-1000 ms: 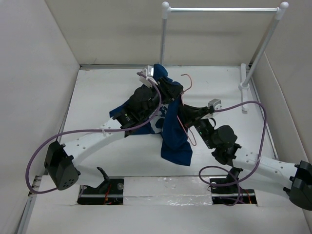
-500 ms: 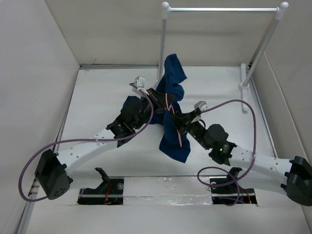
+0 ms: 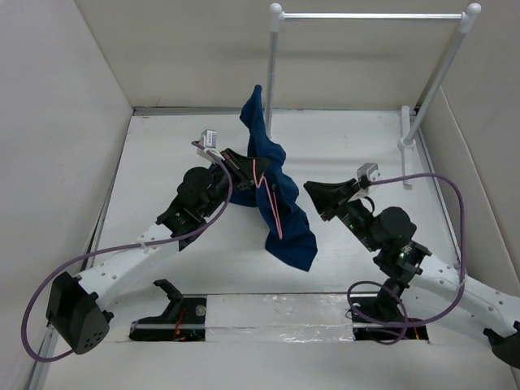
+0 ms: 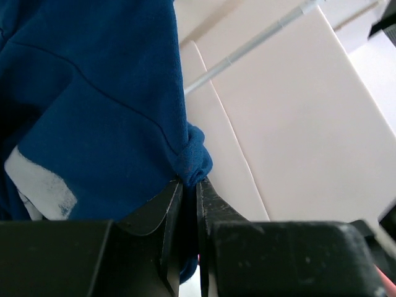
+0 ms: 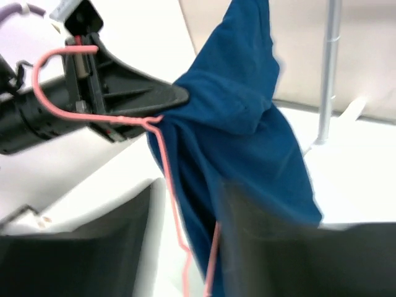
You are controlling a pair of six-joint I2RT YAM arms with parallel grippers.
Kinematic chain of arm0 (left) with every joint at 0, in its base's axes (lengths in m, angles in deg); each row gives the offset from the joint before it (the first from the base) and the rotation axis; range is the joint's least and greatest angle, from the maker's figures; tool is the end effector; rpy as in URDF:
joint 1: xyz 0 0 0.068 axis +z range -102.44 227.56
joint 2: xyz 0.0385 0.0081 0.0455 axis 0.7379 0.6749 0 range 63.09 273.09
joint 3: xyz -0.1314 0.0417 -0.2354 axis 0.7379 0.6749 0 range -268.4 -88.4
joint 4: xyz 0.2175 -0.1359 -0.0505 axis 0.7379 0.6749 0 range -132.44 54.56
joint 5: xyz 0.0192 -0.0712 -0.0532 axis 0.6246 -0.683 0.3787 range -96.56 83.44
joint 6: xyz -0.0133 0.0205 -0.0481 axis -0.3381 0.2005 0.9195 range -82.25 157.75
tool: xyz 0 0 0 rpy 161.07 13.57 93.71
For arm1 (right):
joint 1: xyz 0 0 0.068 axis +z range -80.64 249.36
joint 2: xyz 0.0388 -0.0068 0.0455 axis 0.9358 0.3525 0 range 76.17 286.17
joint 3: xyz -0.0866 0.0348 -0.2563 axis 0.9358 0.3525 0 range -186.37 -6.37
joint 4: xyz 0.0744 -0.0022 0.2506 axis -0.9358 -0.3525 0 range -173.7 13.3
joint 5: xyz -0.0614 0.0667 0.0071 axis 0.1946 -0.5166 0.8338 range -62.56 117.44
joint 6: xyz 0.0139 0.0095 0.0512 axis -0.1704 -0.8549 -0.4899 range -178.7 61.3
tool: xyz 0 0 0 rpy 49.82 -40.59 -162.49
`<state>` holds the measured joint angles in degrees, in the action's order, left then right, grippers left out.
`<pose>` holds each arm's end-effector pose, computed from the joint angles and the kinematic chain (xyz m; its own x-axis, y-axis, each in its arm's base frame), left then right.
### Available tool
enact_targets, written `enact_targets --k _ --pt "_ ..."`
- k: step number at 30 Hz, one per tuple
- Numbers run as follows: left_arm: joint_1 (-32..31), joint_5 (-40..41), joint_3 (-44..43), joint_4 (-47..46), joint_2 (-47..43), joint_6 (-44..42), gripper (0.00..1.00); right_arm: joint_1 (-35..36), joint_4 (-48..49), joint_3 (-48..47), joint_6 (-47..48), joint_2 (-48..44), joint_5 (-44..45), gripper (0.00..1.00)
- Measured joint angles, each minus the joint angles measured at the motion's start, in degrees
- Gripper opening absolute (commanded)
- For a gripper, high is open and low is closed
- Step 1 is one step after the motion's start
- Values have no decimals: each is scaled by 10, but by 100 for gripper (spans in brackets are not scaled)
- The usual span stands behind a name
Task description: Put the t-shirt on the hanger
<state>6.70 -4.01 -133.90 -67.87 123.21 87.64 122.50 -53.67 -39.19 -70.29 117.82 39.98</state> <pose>0.1888 -0.1613 0.3591 -0.3831 -0.6787 -0.6265 0.5083 0.4115 -0.7566 0.1138 0.1390 0.3372 0.0125 0.3437 -0.9390 -0.6710 0.6991 0.2470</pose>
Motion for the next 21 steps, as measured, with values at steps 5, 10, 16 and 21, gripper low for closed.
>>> enact_targets --k 5,10,16,21 --pt "0 -43 11 12 -10 -1 0 -75 -46 -88 -2 70 -35 0" --pt "0 -68 27 42 -38 -4 0 -149 -48 -136 -18 163 -126 69" --pt "0 -92 38 68 -76 -12 0 -209 -59 -183 -43 259 -252 66" --pt "0 -83 50 92 -107 -14 0 -177 -56 -144 -46 235 -260 23"
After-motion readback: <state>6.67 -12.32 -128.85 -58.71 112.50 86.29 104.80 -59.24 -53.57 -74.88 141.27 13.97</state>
